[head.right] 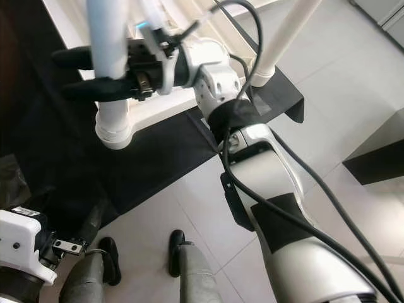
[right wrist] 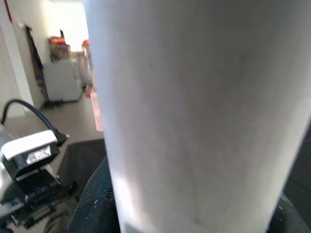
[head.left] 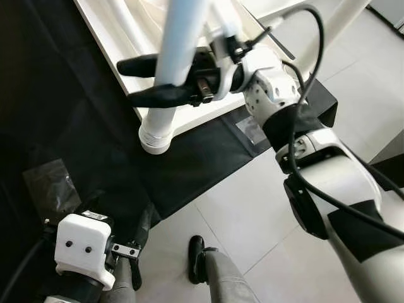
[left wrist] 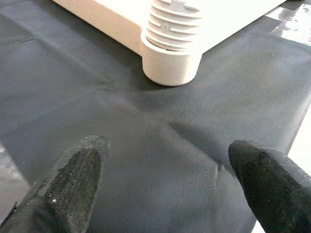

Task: Building children table

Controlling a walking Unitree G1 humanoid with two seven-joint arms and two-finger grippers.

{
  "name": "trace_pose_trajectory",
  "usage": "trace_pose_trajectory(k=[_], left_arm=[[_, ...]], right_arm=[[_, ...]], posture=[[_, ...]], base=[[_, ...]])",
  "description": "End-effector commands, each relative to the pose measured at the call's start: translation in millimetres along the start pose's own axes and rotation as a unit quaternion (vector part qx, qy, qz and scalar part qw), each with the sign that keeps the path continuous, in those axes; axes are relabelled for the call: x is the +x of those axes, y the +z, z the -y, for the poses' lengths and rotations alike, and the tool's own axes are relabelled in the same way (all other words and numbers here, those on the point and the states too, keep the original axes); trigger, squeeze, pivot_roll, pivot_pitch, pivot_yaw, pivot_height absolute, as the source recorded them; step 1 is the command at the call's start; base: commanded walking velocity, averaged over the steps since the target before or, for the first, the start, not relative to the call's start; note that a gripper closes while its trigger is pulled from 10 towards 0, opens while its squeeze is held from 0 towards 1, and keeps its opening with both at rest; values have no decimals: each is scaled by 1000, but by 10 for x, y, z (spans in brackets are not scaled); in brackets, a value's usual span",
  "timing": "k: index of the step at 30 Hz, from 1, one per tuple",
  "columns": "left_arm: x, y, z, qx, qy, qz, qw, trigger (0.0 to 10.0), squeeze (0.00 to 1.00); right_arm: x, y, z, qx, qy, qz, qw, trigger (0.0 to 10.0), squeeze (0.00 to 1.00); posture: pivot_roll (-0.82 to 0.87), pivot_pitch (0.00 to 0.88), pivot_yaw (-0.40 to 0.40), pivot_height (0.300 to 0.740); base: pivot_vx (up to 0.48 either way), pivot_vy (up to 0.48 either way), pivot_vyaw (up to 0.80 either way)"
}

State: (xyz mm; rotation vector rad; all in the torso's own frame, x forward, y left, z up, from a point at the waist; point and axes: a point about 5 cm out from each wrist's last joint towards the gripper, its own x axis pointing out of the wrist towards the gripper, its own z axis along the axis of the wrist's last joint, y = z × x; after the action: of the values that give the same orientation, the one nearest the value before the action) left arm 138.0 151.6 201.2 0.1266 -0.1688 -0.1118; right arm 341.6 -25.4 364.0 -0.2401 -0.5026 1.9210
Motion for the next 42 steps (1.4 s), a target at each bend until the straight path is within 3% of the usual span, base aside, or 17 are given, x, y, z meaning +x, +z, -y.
trace_pose_trajectory(k=[1, 8, 16, 20, 34, 42], left_arm=[[-23, -19, 8, -2, 3, -7, 1000, 10000, 0], [-14, -34, 3, -1, 1, -7, 1000, 10000, 0], [-13, -39, 5, -2, 2, -7, 1000, 10000, 0], [-13, -35, 1, -2, 3, -7, 1000, 10000, 0], [-14, -32, -7, -4, 3, -6, 1000, 10000, 0], [-12, -34, -10, -4, 3, -7, 1000, 10000, 0]], right_arm=[[-77, -242, -75, 49, -6, -22, 999, 10000, 0], [-162, -290, -127, 58, -8, -30, 998, 10000, 0], [-169, -287, -183, 40, 24, -92, 995, 10000, 0], [-135, -296, -207, 12, 57, -158, 986, 10000, 0], [-118, -217, -115, 51, 39, -133, 989, 10000, 0], [-160, -278, -75, 69, 14, -141, 987, 10000, 0]], posture=[[-58, 500, -191, 740], [-58, 493, -184, 740], [-61, 486, -188, 740], [-62, 490, -189, 740], [-65, 498, -188, 740], [-65, 500, -185, 740]], base=[[0, 0, 0], [0, 0, 0], [0, 0, 0], [0, 0, 0], [0, 0, 0], [0, 0, 0]])
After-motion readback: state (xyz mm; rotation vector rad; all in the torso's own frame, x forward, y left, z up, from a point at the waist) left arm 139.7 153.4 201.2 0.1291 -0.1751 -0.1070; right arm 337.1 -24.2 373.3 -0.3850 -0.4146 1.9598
